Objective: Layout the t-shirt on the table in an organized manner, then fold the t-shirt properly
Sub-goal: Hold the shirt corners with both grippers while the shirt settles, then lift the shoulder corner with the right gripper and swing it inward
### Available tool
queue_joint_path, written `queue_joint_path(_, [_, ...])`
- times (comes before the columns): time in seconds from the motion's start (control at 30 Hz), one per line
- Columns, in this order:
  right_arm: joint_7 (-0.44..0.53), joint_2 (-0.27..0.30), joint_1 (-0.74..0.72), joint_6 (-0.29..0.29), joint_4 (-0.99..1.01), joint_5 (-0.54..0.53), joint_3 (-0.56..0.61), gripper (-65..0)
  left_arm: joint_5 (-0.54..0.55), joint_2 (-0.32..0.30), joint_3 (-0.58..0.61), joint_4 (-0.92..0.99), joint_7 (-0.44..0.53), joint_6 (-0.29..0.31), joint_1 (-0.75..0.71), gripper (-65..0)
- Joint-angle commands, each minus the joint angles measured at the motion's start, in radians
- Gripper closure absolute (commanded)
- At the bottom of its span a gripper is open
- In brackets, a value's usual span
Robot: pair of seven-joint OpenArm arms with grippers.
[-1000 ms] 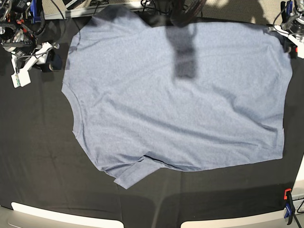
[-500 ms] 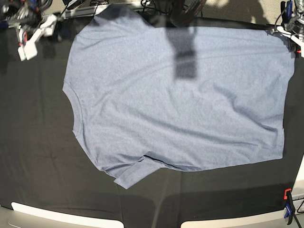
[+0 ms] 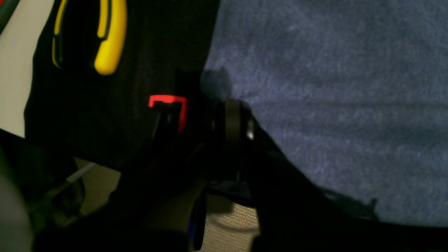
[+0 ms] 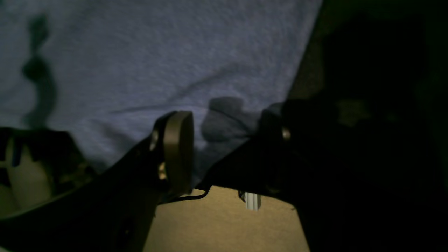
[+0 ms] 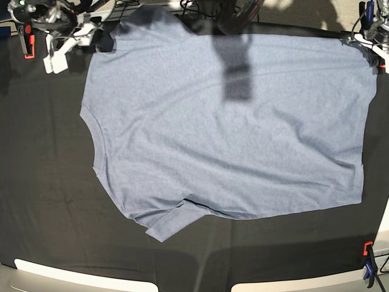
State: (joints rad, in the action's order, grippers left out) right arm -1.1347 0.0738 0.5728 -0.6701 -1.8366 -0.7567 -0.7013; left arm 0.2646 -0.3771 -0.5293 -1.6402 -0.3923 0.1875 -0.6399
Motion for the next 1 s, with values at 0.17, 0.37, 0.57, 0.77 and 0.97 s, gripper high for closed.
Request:
queue_joint_path(0.17, [0.011, -0.01, 0.004, -0.003, -0.005, -0.005, 0.061, -29.8, 0.002, -0.017, -0.008, -0.015, 0.02, -0.011, -0.006, 0.0])
queue_joint_path(0.37, [0.056, -0.01, 0.004, -0.003, -0.005, -0.005, 0.161, -16.1, 0.001, -0.017, -0.008, -0.015, 0.02, -0.009, -0.006, 0.0])
queue_joint_path(0.57, [0.043, -0.01, 0.007, -0.003, -0.034, -0.006, 0.146, 0.0, 0.001, -0.023, -0.009, -0.021, 0.008, -0.012, -0.006, 0.0])
queue_joint_path(0.77, [0.01, -0.01, 0.031, -0.003, -0.194, -0.036, 0.063, 0.0, 0.015, -0.025, -0.089, -0.117, -0.082, -0.011, -0.008, 0.0])
queue_joint_path(0.97, [0.017, -0.01, -0.038, -0.004, -0.249, -0.037, 0.039, 0.0, 0.069, -0.025, -0.131, -0.161, -0.056, -0.009, 0.017, 0.0])
